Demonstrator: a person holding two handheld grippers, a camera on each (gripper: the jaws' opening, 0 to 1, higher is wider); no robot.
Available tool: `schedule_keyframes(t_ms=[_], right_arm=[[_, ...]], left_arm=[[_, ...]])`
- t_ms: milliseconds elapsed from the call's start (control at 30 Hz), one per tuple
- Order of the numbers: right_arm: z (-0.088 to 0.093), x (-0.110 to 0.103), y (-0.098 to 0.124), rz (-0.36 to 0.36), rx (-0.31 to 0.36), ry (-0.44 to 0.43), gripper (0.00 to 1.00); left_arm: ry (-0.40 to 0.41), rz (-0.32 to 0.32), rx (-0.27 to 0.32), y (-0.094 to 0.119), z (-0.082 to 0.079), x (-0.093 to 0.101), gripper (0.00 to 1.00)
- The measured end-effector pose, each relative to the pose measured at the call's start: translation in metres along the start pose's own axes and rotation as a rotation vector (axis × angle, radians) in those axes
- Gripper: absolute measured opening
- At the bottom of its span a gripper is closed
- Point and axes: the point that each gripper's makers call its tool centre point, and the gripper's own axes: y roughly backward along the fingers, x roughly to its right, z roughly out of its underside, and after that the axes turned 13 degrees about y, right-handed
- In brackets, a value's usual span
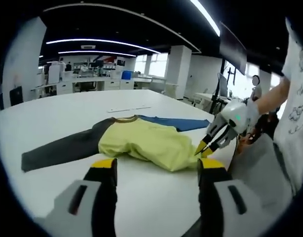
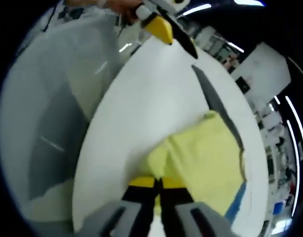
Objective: Fold the garment on the visible template until the final outline fits inside the template.
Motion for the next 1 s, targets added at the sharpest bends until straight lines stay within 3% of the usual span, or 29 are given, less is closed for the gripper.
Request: schedule_keyframes(t_ms=[367,567,833,1000], right_arm=[[-0.017,0.043,0.009,0.035,0.071,-0.104,0.00],[-0.022,0.084,0.016,0.088,0.132,-0.216,0.00],[-0.007,0.137,0.018,0.157,0.170,-0.382,0.00],[0.018,0.169,0.016,0.227,0.158,-0.510,0.00]], left_arm=[[0.012,0.001,0.008,-0.001,-0.002,0.001,0.60],[0.015,-0.004,0.005,-0.001,-0.002,-0.001,0.60],[0.022,-0.001,-0.008,-0.002,0.001,-0.003,0.59],[0.024,0.002,-0.023,-0.005,0.003,-0.004,0.58]])
